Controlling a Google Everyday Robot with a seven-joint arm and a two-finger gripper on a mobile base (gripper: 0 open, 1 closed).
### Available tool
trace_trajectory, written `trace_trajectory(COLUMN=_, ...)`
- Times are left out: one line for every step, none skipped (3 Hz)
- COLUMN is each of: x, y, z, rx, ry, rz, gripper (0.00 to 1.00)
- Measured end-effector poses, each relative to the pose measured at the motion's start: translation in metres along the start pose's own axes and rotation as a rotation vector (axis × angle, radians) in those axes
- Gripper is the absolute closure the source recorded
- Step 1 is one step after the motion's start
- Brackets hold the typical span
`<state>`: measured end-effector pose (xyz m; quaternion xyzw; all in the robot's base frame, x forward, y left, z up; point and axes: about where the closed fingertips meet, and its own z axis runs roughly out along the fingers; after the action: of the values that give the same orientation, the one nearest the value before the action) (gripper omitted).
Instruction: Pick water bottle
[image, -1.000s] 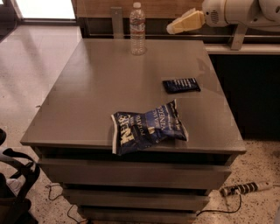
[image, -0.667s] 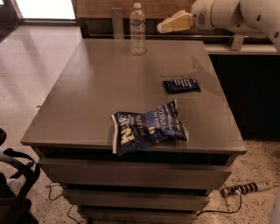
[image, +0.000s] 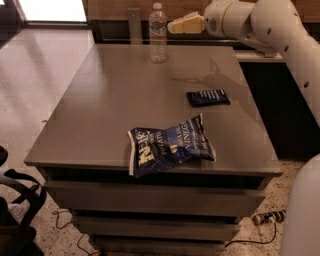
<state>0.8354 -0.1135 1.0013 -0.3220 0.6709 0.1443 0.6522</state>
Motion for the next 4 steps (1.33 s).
trace_trajectory(x=0.004, y=-0.005, z=0.023, rx=-0.008, ry=-0.045, rz=0.042, gripper=0.0)
trace_trajectory(x=0.012, y=-0.003, z=0.04, rx=-0.024, ry=-0.045, rz=0.079, gripper=0.0)
trace_trajectory(x=0.023, y=0.003, z=0.05, rx=-0.022, ry=-0.016, rz=0.113, gripper=0.0)
trace_trajectory(x=0.035, y=0.012, z=0.062, rx=-0.029, ry=-0.01, rz=0.146, gripper=0.0)
